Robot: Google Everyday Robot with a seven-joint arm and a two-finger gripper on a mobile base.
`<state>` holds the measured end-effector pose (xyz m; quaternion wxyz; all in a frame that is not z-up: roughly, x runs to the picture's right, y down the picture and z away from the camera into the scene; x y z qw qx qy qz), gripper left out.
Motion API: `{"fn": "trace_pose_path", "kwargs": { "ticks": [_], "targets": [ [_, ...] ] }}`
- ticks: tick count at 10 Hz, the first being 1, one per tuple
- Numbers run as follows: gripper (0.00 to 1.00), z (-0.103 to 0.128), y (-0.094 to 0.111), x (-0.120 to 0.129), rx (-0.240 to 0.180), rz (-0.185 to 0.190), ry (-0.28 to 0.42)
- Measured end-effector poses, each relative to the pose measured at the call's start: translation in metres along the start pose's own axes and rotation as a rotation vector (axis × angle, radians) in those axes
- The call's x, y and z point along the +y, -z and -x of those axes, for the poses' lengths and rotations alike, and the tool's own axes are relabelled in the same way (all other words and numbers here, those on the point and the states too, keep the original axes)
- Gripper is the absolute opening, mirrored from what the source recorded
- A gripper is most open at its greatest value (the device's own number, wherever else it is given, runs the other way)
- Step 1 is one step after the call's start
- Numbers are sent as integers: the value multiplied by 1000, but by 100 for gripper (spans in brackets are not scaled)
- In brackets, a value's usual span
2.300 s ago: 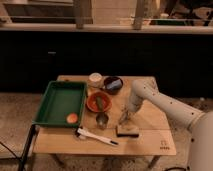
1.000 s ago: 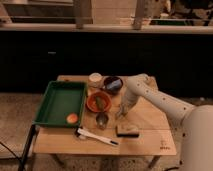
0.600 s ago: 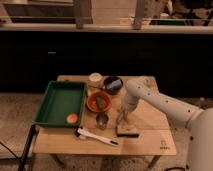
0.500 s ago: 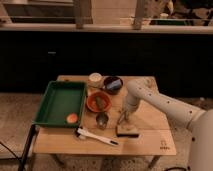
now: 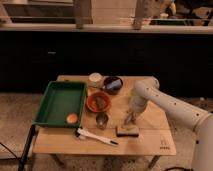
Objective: Wipe table surface with towel
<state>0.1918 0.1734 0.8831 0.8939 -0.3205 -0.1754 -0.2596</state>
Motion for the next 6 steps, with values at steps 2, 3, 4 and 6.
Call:
{"fn": "trace_pose_path", "kwargs": {
  "ticks": [2,3,4,6],
  "targets": [
    [0,-6,4,-5,17,-34,-38],
    [0,-4,5,-12,25,-45,-38],
    [0,0,6,-20,30,-52,-32],
    [0,6,7,-30,34,-60,-15]
  ]
}}
